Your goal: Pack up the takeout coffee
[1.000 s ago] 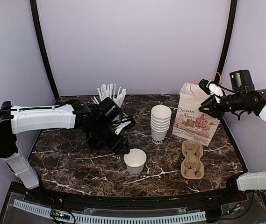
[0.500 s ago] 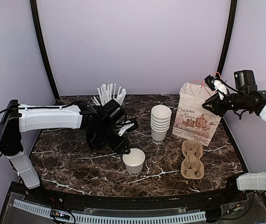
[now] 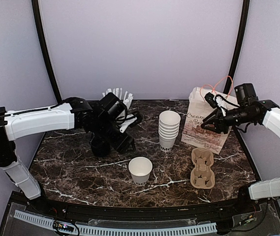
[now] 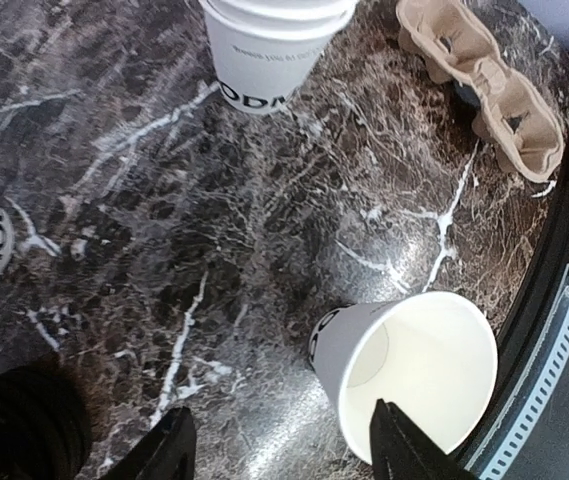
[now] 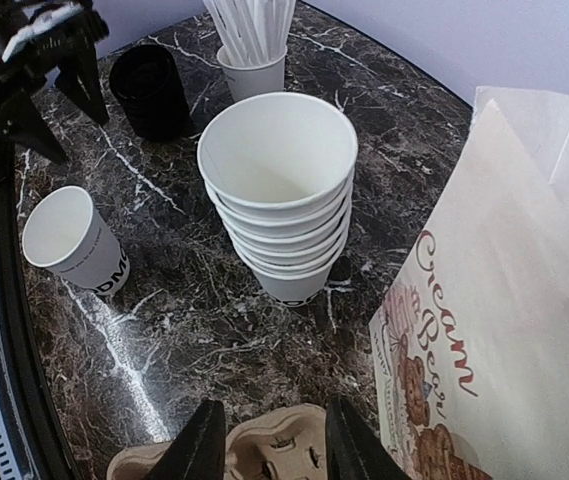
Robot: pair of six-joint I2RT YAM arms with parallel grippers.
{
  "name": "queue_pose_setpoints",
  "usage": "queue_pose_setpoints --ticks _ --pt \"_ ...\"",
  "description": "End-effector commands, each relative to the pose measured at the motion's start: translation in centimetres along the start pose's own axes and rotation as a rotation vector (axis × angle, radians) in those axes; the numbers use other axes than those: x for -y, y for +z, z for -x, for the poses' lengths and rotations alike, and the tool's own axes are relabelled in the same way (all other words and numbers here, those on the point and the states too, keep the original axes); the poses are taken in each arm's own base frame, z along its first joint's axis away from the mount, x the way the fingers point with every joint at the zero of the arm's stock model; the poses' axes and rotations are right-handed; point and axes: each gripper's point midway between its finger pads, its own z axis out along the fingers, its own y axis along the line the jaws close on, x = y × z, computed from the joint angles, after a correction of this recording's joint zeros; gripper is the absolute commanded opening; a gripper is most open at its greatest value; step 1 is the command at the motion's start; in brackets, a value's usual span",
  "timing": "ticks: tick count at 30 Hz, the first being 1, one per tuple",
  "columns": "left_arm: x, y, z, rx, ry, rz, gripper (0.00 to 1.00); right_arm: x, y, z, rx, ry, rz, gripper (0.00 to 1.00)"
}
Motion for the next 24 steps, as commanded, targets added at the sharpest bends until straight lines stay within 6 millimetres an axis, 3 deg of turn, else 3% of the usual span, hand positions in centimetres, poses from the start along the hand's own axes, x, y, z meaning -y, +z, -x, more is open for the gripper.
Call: queue_pose_setpoints --ticks 1,4,9,15,24 --pt "-6.7 -6.2 0.8 0.087 -0.148 0.237 0.61 -1.2 1.0 -1.0 0.040 -0.032 0.053 0.36" --pt "-11.7 -8.1 -0.6 0.061 -0.271 0.430 0.55 -1.3 1.3 -1.9 0.048 -0.037 0.044 0.36" --pt "-15.4 -8.9 -2.5 -0.004 -0.409 0.556 0.51 -1.6 1.8 -2.9 0.057 -0.034 0.051 0.36" --pt "-17.3 -8.1 -3.2 -0.058 -0.478 0.594 0.45 -2.1 2.0 -3.1 0.065 -0.036 0.074 0.36" --pt "-18.0 -7.6 -3.8 -0.112 -0.495 0.631 0.34 -2.1 2.0 -3.3 0.063 -0.041 0.072 0.36"
